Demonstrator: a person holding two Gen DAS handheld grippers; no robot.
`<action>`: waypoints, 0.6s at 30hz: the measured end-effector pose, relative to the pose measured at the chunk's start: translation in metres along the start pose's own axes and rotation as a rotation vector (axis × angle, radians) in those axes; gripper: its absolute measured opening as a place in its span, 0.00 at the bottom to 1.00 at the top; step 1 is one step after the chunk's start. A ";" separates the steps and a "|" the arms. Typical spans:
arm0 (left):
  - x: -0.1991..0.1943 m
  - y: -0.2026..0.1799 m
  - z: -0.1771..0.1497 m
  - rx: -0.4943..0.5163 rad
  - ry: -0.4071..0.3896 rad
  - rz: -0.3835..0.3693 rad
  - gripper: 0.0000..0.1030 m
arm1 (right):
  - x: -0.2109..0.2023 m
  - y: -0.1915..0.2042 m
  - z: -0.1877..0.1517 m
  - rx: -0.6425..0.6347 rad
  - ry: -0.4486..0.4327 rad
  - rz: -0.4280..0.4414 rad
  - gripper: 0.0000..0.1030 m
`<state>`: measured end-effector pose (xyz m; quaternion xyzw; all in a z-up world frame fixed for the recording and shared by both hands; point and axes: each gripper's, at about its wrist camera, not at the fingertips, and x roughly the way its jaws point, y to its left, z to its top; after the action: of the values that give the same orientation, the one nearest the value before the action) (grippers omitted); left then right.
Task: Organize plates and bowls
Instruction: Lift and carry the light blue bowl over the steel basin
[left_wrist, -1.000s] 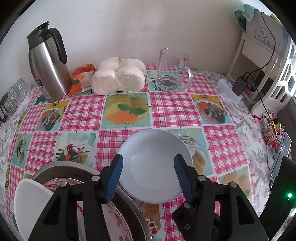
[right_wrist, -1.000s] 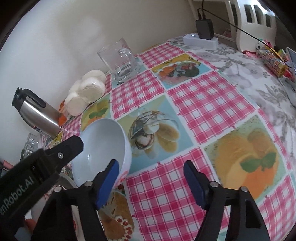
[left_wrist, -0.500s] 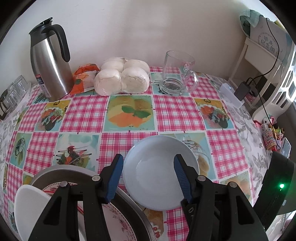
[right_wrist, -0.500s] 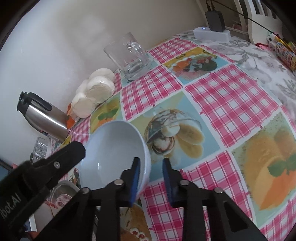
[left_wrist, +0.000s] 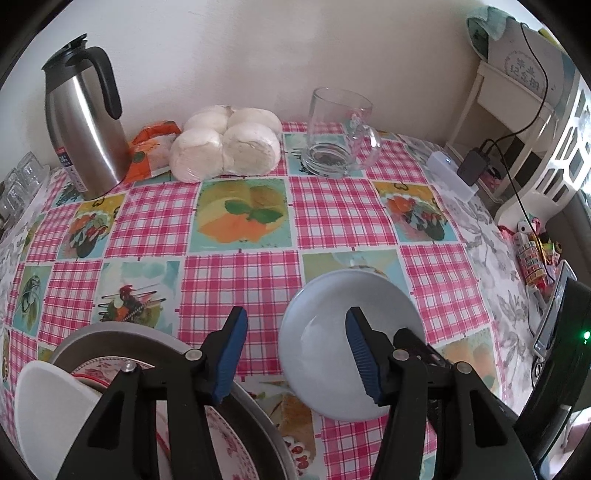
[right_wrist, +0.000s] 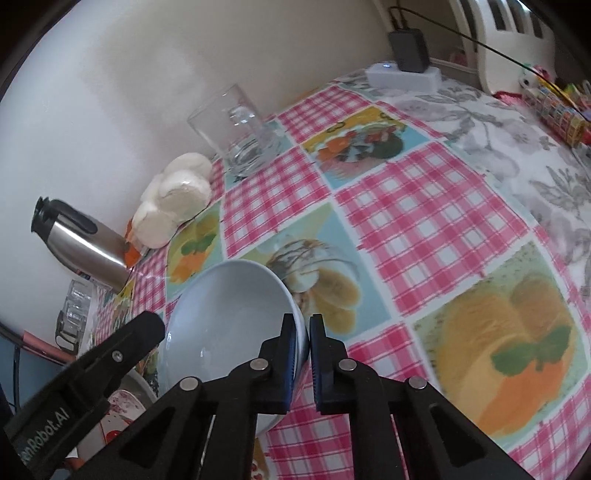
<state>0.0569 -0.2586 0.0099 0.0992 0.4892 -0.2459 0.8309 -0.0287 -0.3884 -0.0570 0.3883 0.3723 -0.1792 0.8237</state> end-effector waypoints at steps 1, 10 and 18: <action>0.001 -0.002 0.000 0.004 0.003 -0.003 0.52 | -0.001 -0.002 0.001 0.003 0.001 -0.002 0.08; 0.023 -0.010 -0.009 0.011 0.077 -0.043 0.40 | -0.002 -0.013 0.003 0.021 0.018 -0.004 0.08; 0.040 -0.010 -0.015 -0.008 0.123 -0.068 0.26 | 0.003 -0.017 0.000 0.029 0.034 -0.018 0.08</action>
<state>0.0561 -0.2735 -0.0317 0.0942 0.5432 -0.2653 0.7910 -0.0366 -0.3989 -0.0683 0.3999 0.3871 -0.1854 0.8098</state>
